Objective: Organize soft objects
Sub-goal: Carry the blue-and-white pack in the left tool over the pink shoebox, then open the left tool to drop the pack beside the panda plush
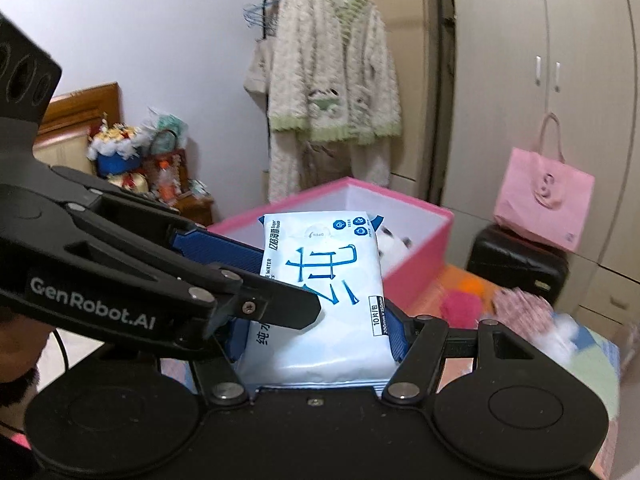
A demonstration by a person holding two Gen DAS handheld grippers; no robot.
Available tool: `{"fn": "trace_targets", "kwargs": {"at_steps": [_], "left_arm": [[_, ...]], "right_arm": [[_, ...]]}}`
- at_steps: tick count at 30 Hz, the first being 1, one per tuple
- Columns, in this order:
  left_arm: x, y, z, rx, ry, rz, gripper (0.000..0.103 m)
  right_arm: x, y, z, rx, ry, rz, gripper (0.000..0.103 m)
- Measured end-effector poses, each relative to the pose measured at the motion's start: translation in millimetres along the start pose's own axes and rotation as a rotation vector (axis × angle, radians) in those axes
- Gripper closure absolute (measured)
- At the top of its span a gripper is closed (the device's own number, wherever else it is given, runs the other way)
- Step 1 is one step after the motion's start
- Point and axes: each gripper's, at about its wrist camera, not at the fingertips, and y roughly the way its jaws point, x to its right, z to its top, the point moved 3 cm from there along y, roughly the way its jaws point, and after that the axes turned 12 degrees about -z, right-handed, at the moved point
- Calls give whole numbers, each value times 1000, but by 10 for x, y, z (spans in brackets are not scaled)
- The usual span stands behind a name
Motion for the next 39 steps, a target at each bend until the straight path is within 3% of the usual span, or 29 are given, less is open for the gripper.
{"fn": "trace_targets", "kwargs": {"at_steps": [8, 16, 25, 39], "left_arm": [[-333, -74, 204, 62, 27, 21, 59], [-857, 186, 378, 64, -47, -2, 59], [-1433, 626, 384, 15, -166, -38, 59], [-1716, 1019, 234, -88, -246, -76, 59]], "right_arm": [[-112, 285, 255, -5, 57, 59, 34], [-87, 815, 456, -63, 88, 56, 34], [-79, 1449, 458, -161, 98, 20, 34], [-103, 1803, 336, -270, 25, -44, 32]]}}
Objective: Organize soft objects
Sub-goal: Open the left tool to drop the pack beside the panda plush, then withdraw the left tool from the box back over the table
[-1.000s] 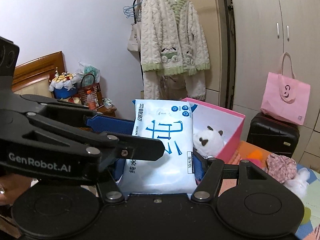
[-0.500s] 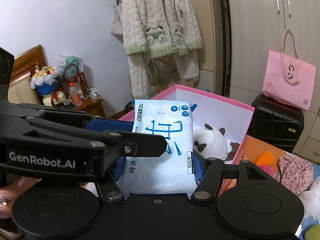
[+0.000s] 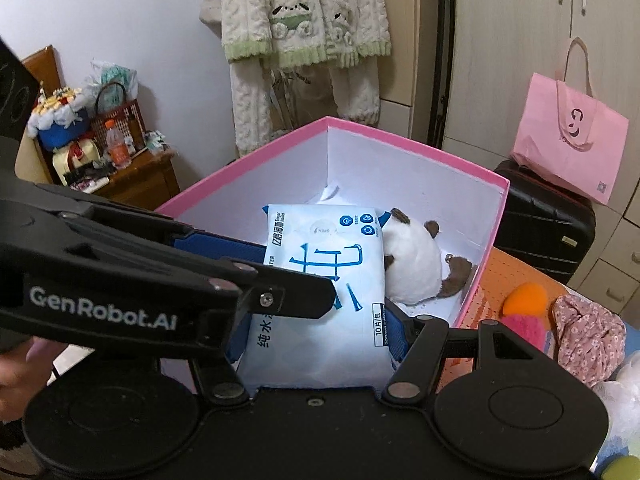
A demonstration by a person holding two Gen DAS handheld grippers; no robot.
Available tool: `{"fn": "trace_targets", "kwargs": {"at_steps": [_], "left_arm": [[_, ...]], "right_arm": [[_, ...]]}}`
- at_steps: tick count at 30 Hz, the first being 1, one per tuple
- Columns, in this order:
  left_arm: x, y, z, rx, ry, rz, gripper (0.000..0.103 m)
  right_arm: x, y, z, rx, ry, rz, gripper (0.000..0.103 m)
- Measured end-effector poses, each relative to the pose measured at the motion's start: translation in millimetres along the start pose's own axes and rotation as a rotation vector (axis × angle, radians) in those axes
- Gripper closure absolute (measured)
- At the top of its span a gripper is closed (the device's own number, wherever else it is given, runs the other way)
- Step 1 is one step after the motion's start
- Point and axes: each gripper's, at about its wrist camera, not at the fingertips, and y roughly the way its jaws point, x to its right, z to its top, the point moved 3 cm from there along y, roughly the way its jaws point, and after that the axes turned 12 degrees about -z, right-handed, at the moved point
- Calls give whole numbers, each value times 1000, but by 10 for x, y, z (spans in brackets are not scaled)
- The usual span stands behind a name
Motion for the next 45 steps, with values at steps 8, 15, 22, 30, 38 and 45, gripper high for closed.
{"fn": "trace_targets", "kwargs": {"at_steps": [8, 15, 22, 30, 38, 45], "left_arm": [[-88, 93, -3, -34, -40, 19, 59], [101, -105, -35, 0, 19, -5, 47], [306, -401, -111, 26, 77, 25, 46], [582, -776, -188, 30, 140, 10, 44], [880, -1004, -297, -34, 208, -6, 43], [1140, -1203, -452, -58, 275, -6, 42]], "right_arm": [[-67, 109, 38, -32, -102, -42, 33], [-57, -139, 12, 26, -131, -68, 32], [-15, -431, -47, 67, -111, -89, 32], [10, -792, -157, 102, -105, -83, 32], [-5, -1178, -251, 117, -118, -43, 32], [63, -1513, -375, 139, -125, -52, 32]]}}
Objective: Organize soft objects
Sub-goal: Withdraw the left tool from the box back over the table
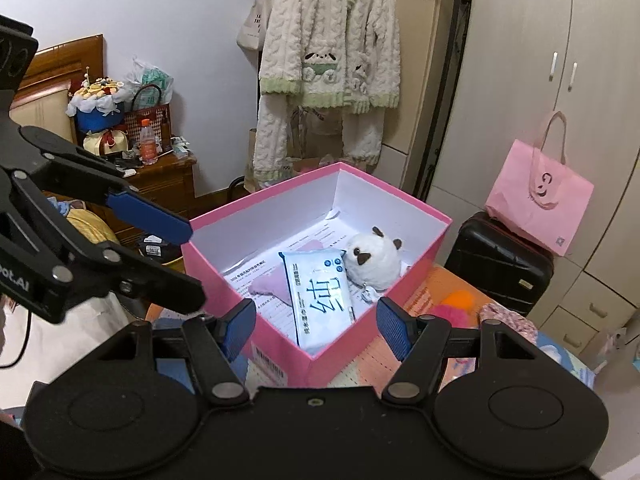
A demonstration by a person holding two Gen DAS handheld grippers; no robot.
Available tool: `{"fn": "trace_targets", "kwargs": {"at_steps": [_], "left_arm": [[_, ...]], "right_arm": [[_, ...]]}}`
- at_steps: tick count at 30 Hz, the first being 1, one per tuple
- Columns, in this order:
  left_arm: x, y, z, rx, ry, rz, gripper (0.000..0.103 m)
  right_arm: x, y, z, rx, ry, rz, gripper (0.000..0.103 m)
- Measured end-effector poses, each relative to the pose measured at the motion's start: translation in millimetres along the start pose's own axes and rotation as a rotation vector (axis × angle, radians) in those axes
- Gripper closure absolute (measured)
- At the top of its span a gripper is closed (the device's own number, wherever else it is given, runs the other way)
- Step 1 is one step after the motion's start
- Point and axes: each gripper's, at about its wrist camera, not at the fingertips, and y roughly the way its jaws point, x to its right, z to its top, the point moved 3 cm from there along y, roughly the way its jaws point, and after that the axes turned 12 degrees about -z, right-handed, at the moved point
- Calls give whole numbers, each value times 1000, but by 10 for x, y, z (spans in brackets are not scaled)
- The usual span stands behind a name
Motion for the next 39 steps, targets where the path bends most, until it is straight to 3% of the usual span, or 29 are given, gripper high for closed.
{"fn": "trace_targets", "kwargs": {"at_steps": [11, 20, 24, 27, 30, 34, 39], "left_arm": [[467, -5, -119, -49, 93, -20, 40], [928, 352, -166, -123, 226, -13, 40], [1070, 580, -189, -153, 236, -52, 40], [1140, 793, -214, -174, 236, -79, 39], [1203, 1025, -233, -175, 268, -52, 39], [1213, 1266, -179, -164, 257, -81, 39], [1134, 1535, -119, -109, 229, -57, 39]], "right_arm": [[341, -419, -462, 10, 95, -21, 32], [842, -551, -946, -33, 189, -79, 31], [1007, -543, -1161, -43, 208, -103, 31], [1110, -520, -1304, -26, 221, -112, 31], [1192, -462, -1427, 10, 220, -136, 31], [1276, -341, -1537, 81, 177, -233, 31], [1422, -219, -1641, 132, 198, -258, 31]]}}
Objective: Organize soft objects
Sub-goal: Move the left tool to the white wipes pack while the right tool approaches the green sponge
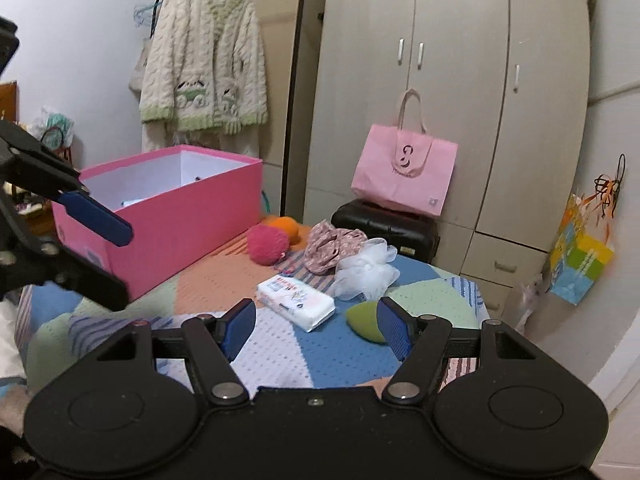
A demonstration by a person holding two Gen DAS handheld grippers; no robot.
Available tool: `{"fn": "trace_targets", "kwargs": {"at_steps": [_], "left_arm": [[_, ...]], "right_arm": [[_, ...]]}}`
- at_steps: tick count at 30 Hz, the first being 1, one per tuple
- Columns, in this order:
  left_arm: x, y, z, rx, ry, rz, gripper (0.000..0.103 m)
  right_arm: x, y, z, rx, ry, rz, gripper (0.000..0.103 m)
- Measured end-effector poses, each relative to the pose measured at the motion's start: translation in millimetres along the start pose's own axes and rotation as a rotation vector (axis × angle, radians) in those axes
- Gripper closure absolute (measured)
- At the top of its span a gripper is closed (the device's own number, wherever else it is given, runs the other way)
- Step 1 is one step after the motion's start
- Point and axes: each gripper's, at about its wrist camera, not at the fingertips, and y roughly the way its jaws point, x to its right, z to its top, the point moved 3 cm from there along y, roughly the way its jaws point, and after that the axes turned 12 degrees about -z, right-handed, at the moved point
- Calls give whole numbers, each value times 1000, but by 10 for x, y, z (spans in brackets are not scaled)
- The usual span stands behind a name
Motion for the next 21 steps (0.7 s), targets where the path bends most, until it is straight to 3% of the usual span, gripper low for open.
{"fn": "trace_targets", "kwargs": {"at_steps": [6, 11, 21], "left_arm": [[-160, 336, 187, 60, -44, 7, 39], [-335, 524, 276, 148, -83, 30, 30], [-655, 1041, 98, 152, -197, 70, 26]], "right_arm": [[111, 284, -106, -29, 1, -36, 30], [226, 483, -141, -45, 45, -75, 30], [246, 888, -237, -109, 51, -88, 30]]}}
